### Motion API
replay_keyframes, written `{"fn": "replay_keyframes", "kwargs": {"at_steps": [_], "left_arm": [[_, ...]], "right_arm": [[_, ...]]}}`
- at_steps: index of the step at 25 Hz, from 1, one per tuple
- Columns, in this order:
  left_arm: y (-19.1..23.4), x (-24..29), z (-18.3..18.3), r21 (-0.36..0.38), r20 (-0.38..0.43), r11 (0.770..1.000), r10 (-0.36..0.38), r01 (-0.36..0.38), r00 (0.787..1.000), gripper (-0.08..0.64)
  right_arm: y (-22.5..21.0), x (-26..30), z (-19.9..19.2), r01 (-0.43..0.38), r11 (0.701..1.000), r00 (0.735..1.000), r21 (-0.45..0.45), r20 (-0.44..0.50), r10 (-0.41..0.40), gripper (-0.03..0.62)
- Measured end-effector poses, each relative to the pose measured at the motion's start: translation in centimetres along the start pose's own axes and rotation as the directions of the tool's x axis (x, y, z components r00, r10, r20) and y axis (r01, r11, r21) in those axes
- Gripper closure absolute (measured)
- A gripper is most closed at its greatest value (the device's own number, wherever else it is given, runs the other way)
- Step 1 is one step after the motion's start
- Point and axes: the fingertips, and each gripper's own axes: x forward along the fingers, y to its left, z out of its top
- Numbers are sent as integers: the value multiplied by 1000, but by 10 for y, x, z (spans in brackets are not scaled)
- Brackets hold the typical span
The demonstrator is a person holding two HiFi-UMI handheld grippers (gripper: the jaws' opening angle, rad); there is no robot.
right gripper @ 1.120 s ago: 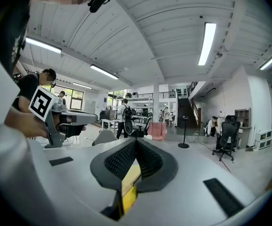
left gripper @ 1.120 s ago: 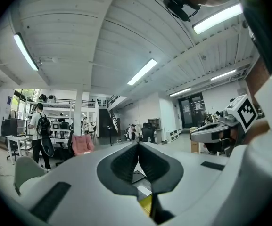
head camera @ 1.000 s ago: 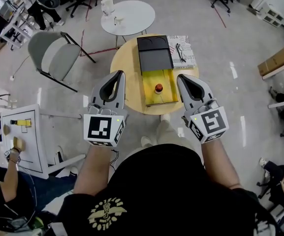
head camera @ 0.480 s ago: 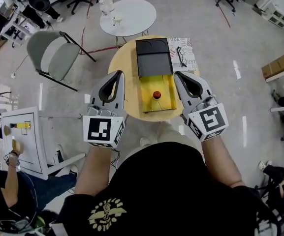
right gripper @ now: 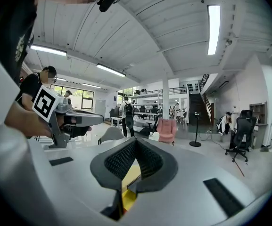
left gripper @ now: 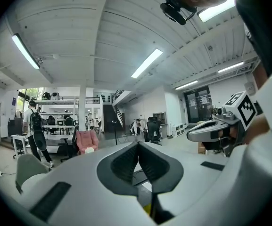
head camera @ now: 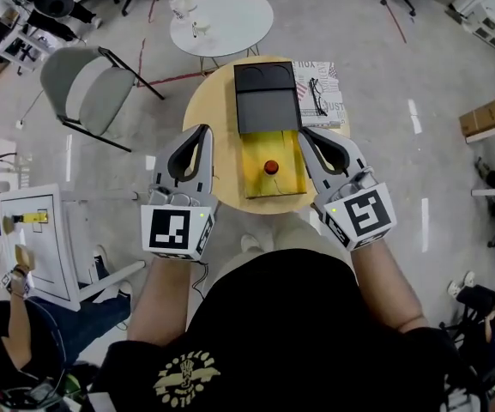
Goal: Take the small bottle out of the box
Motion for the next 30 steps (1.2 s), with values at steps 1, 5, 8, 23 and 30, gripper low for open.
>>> {"fn": "replay_keyframes", "kwargs": {"at_steps": [1,5,8,23,30], "left_arm": [[0,2,-4,-1,-4,1000,-1,1,1000,545],[-2,8,-22,-8,-32,1000,-5,5,999,545],[-5,11,-34,-9,-51,1000,-12,12,999,545],[-18,26,-83,-12,-108,999,-46,45,993,545],[-18,34,-104,-32,-122,998,-51,47,991,545]], "right_arm": [[-1,1,-5,-3,1000,1000,2,-6,3,577],[1,9,-32,-36,999,998,34,-41,37,577],[6,12,-46,-63,997,996,45,-62,66,577],[1,21,-110,-100,992,986,75,-129,109,577],[9,33,-135,-141,985,977,103,-147,155,575]]}}
